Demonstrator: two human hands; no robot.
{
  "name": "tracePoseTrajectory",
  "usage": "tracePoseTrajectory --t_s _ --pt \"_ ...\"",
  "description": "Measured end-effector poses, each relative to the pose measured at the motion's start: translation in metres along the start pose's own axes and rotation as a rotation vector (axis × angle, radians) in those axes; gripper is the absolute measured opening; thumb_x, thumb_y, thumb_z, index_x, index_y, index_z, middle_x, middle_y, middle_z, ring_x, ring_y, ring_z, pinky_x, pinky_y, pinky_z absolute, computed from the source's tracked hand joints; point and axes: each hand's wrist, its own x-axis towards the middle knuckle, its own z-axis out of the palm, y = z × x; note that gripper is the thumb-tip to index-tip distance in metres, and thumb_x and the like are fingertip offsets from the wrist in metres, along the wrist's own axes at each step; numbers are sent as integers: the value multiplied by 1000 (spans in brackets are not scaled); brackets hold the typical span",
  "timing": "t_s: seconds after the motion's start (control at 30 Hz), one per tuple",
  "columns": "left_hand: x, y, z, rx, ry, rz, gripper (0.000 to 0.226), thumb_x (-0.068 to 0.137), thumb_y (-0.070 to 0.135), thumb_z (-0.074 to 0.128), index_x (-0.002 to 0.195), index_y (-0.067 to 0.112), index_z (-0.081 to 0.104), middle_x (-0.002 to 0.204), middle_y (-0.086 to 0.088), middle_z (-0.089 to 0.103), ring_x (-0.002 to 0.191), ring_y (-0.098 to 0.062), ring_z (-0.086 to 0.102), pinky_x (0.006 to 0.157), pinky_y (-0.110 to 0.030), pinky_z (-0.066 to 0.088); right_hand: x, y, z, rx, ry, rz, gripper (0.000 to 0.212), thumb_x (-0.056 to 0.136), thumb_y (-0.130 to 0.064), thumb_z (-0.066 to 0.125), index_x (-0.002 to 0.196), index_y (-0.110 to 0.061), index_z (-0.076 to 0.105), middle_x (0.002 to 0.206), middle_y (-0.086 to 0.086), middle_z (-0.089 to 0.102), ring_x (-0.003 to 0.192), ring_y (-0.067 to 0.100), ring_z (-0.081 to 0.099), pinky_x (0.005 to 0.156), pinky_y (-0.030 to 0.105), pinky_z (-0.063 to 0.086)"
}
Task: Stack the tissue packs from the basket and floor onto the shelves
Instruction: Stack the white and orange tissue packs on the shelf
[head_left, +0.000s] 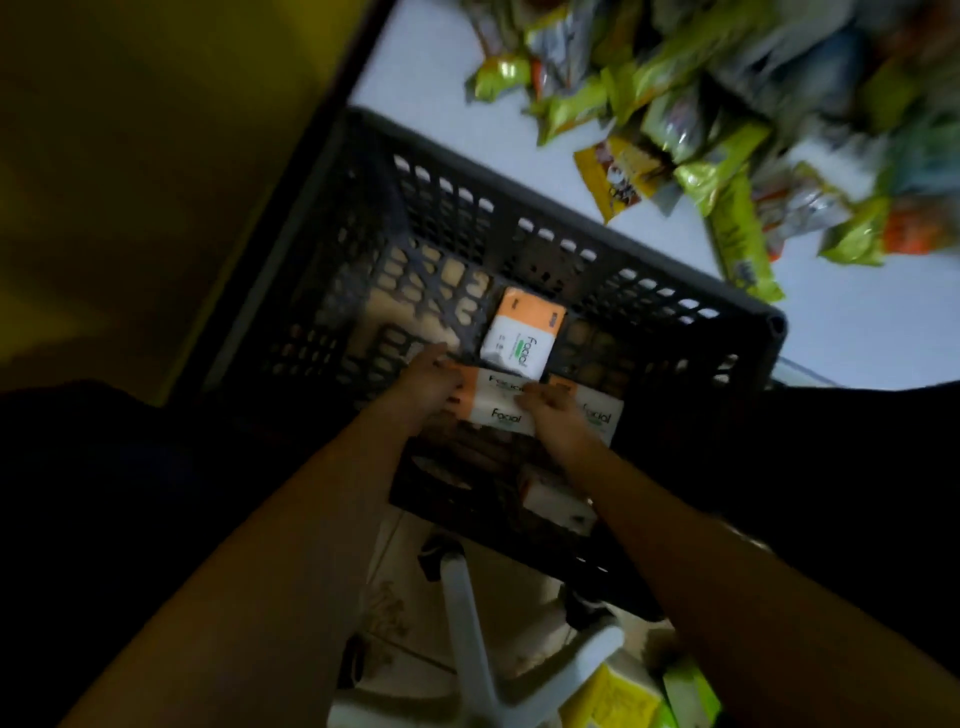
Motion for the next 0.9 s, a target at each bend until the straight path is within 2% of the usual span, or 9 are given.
tracePoseTrajectory --t_s 0.07,0.2,0.37,0.43,0.5,0.57,0.63,0.77,0.9 --pt "-41 18 -12 -76 14 105 42 93 8 50 130 25 41 114 -6 47 83 -18 53 66 -29 46 -31 -23 -5 25 33 -93 36 92 -23 55 125 -9 56 132 13 53 113 26 52 94 32 42" --pt "-126 47 -36 -224 35 198 41 92 13 53 133 18 45 114 -11 54 94 -22 54 80 -37 50 -105 -71 -16 45 -21 -310 41 90 -22 58 128 -5 52 134 13 50 116 26 52 99 34 43" --pt "-215 69 -56 -238 127 429 45 94 20 50 138 20 40 114 -10 55 97 -20 51 84 -35 45 -204 -112 -31 -98 -25 -676 56 87 -13 63 136 -2 40 123 6 47 102 16 50 65 5 43" --pt "-247 77 -62 -250 172 531 44 94 22 50 137 19 40 112 -10 55 97 -20 50 82 -34 44 -236 -124 -36 -180 45 -820 59 84 -12 67 136 -1 40 128 9 49 110 21 51 80 10 44" --pt "-280 87 -65 -258 212 622 40 95 24 48 133 16 41 97 -6 56 91 -19 51 78 -33 43 -268 -137 -44 -218 108 -926 62 81 -15 70 135 -2 42 133 14 49 115 24 52 100 29 42" --pt "-315 98 -66 -265 245 702 35 96 24 47 129 13 45 84 -1 55 78 -15 53 71 -30 44 -301 -150 -55 -216 140 -1003 62 81 -17 70 135 -4 43 132 13 50 109 22 54 99 38 44" --pt "-353 110 -63 -248 272 787 30 98 25 44 125 13 47 87 0 57 72 -11 51 62 -26 40 -332 -162 -67 -213 177 -1089 62 82 -17 69 137 -7 42 131 10 49 107 21 55 93 35 49" --pt "-419 135 -52 -245 328 991 33 98 22 43 129 10 47 120 -10 58 85 -11 48 67 -22 38 -382 -180 -94 -182 291 -1240 59 82 -21 69 135 -10 44 132 8 48 115 21 52 98 33 46" --pt "-467 163 -37 -315 382 1204 30 95 18 48 124 9 50 113 -6 58 85 -9 50 63 -17 39 -425 -194 -123 -116 391 -1359 54 82 -23 69 130 -14 49 129 7 51 117 19 50 102 33 41"
